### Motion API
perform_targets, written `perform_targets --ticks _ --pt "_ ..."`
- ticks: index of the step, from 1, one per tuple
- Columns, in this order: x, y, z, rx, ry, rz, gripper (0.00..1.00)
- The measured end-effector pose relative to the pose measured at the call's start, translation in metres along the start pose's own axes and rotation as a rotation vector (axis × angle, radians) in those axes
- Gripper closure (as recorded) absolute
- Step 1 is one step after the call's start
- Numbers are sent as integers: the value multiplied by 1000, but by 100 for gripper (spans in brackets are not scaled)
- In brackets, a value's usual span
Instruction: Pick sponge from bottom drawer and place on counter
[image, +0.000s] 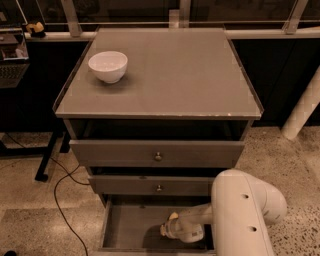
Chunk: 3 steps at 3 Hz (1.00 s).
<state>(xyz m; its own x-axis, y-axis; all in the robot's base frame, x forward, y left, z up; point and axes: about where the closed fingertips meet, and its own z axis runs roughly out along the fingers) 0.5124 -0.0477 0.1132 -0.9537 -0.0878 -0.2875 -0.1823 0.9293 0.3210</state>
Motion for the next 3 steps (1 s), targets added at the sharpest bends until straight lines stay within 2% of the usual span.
perform_targets --ticks 1,2,3 --pt "0 0 0 0 0 0 89" --pt "0 0 0 0 0 0 100" --pt "-2 5 -8 -35 7 -19 100"
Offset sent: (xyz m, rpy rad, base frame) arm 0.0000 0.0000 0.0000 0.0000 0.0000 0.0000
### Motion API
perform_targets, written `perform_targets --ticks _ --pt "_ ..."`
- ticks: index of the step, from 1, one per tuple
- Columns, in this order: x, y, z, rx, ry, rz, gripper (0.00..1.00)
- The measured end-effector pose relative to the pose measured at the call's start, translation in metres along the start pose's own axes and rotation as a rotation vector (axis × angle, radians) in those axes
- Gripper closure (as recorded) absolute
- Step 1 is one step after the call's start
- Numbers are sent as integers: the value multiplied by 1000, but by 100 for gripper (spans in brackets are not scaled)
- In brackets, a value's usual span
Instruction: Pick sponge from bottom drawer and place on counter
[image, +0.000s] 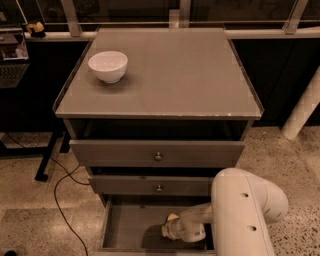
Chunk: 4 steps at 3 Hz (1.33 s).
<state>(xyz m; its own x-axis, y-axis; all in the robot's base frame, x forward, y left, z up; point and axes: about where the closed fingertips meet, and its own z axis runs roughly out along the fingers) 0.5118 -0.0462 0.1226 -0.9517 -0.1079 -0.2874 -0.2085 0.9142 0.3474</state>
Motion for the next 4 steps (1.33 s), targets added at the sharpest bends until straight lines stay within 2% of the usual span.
perform_targets --ticks 1,2,3,4 --pt "-18 -29 -43 -49 -41 -84 100" --pt "-41 -83 -96 -78 -99 -159 100" --pt "-56 -128 -145 -105 -127 -240 100" --pt "-56 -148 -168 -158 -75 -304 100"
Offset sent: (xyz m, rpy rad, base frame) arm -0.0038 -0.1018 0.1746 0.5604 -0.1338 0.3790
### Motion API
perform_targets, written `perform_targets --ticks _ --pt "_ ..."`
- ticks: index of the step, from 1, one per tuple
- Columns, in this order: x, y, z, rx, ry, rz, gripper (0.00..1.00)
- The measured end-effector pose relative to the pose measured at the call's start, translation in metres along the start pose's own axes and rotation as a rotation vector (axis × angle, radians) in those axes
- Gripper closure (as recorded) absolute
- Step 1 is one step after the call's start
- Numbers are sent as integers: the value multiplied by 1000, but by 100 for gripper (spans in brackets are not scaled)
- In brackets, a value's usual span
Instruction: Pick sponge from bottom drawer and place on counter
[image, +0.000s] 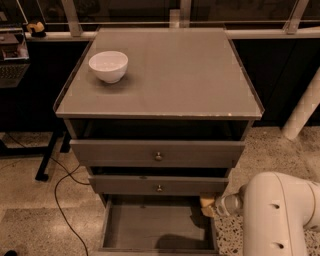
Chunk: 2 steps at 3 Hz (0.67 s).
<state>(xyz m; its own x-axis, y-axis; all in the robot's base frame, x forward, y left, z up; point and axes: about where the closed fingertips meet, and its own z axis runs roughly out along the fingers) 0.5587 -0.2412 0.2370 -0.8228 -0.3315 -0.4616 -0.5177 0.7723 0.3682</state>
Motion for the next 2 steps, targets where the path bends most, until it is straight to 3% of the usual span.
perform_targets --ticks 1,2 --pt "18 1 -6 -99 84 -18 100" --pt "41 8 -5 -223 142 9 100"
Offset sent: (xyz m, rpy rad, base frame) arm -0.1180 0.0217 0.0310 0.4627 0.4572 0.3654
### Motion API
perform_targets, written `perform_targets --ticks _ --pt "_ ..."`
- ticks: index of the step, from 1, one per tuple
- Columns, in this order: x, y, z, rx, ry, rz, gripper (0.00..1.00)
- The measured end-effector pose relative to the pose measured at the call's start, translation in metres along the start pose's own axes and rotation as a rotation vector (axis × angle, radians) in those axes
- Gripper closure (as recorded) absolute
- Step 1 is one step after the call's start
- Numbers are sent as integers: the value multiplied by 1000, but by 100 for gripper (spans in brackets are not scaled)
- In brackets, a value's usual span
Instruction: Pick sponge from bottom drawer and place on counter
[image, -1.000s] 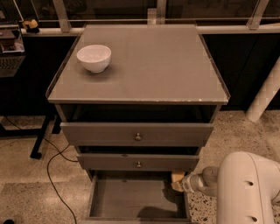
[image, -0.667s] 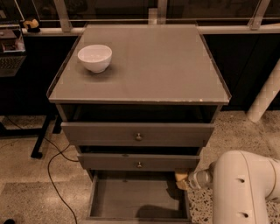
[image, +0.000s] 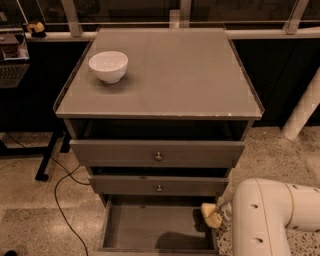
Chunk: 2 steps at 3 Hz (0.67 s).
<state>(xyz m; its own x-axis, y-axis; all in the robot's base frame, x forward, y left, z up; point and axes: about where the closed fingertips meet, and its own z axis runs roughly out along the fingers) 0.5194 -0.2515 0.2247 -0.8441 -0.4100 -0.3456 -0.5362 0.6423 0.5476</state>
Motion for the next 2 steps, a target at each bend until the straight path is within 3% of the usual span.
perform_targets --ticks 1,2 --pt "26 21 -3 -151 13 26 100" --pt "36 48 -30 -301 -73 23 100"
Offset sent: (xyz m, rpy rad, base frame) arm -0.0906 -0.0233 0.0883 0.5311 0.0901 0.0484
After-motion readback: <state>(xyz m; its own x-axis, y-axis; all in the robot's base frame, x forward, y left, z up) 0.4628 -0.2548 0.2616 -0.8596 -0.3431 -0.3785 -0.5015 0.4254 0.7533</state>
